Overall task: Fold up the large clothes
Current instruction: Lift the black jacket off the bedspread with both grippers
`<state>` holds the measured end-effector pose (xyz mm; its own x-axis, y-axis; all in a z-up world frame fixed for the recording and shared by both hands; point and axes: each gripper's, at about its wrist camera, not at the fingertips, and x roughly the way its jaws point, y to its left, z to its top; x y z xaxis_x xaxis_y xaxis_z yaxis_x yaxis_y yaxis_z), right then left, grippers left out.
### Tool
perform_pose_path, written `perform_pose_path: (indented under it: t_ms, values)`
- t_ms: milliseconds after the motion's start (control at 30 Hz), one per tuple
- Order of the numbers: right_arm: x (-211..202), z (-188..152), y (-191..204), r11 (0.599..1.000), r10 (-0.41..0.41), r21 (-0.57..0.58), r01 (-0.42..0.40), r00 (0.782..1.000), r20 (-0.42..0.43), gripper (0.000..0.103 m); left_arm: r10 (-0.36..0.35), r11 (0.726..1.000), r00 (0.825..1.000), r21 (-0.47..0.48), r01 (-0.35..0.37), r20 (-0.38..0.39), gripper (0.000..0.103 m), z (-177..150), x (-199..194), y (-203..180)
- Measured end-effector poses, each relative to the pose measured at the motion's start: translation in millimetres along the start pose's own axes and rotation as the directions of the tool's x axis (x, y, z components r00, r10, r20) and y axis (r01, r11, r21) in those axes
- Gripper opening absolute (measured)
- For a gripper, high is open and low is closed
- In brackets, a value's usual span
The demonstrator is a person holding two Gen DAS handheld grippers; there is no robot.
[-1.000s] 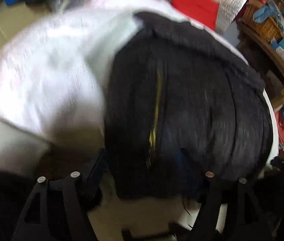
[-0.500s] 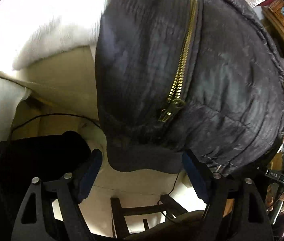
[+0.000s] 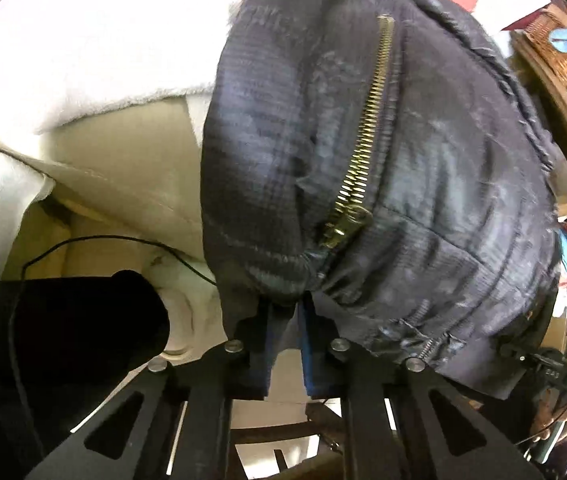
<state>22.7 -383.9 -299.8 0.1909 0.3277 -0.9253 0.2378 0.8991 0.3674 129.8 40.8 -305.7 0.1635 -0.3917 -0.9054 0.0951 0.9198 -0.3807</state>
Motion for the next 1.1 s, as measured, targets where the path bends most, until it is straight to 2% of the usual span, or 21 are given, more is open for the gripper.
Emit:
perform_pose_path:
  t_ms: [100,167,233,267,300,333,367,467,533,567,700,800,867,933,1033,1067,1100]
  values:
    - [-27,-10,6,0.999,0.009,-0.047,-0.009,1.0,0.012,0.014,-0.026,0.999,1.0,0.023,0.026,0.004,0.007,-5,-11,-7]
    - [-40,-13,12,0.998,0.028,-0.065,-0.027,0.999,0.019,0.014,-0.077,0.996,0.997,0.036,0.076,0.014,0.007,-8,-20,-11]
    - [-52,-18,16,0.995,0.052,-0.089,-0.049,0.998,0.033,0.014,-0.074,0.995,0.997,0.06,0.073,0.015,0.007,-9,-22,-16]
    - [-57,-19,19,0.994,0.062,-0.098,-0.058,0.997,0.039,0.014,-0.056,0.997,0.998,0.061,0.055,0.013,0.011,-9,-21,-19]
    - [-59,-19,17,0.993,0.065,-0.104,-0.06,0.997,0.042,0.014,-0.024,0.998,1.0,0.054,0.024,-0.003,0.029,-8,-16,-19]
    - [-60,-20,15,0.993,0.063,-0.108,-0.058,0.997,0.044,0.014,0.005,0.999,1.0,0.038,-0.004,-0.024,0.041,-7,-11,-16]
    - [-58,-22,10,0.994,0.057,-0.094,-0.053,0.998,0.037,0.014,0.03,0.999,0.999,0.012,-0.03,-0.033,0.061,-6,-7,-12]
    - [-43,-19,9,0.997,0.051,-0.053,-0.051,0.999,0.011,0.014,0.076,0.996,0.997,-0.04,-0.077,-0.016,0.066,-1,-5,-3]
    - [-46,-22,10,0.995,0.086,-0.051,-0.085,0.996,0.017,0.014,0.091,0.995,0.995,-0.049,-0.092,-0.031,0.079,1,-2,0]
    - [-51,-22,12,0.993,0.111,-0.052,-0.109,0.994,0.027,0.014,0.1,0.993,0.994,-0.055,-0.103,-0.047,0.08,1,2,0]
    - [-84,-21,32,0.968,0.244,-0.091,-0.236,0.964,0.102,0.014,0.08,0.994,0.993,-0.066,-0.086,-0.084,0.081,1,10,4]
    - [-111,-16,50,0.951,0.297,-0.143,-0.275,0.94,0.17,0.014,0.054,0.994,0.994,-0.088,-0.062,-0.091,0.082,2,11,13]
    - [-129,-9,60,0.936,0.34,-0.18,-0.304,0.914,0.221,0.014,0.035,0.995,0.995,-0.088,-0.044,-0.098,0.082,2,13,14]
    - [-139,-1,65,0.927,0.359,-0.208,-0.311,0.896,0.262,0.013,0.02,0.996,0.995,-0.087,-0.029,-0.1,0.082,0,22,13]
    - [-140,5,66,0.929,0.359,-0.198,-0.312,0.889,0.285,0.011,-0.037,0.995,0.995,-0.096,0.029,-0.088,0.079,-3,27,19]
    - [-140,6,63,0.93,0.359,-0.193,-0.314,0.888,0.287,0.011,-0.055,0.994,0.995,-0.093,0.048,-0.079,0.062,-6,29,21]
    - [-138,5,64,0.931,0.356,-0.188,-0.312,0.888,0.292,0.011,-0.055,0.995,0.995,-0.086,0.049,-0.077,0.037,-8,30,21]
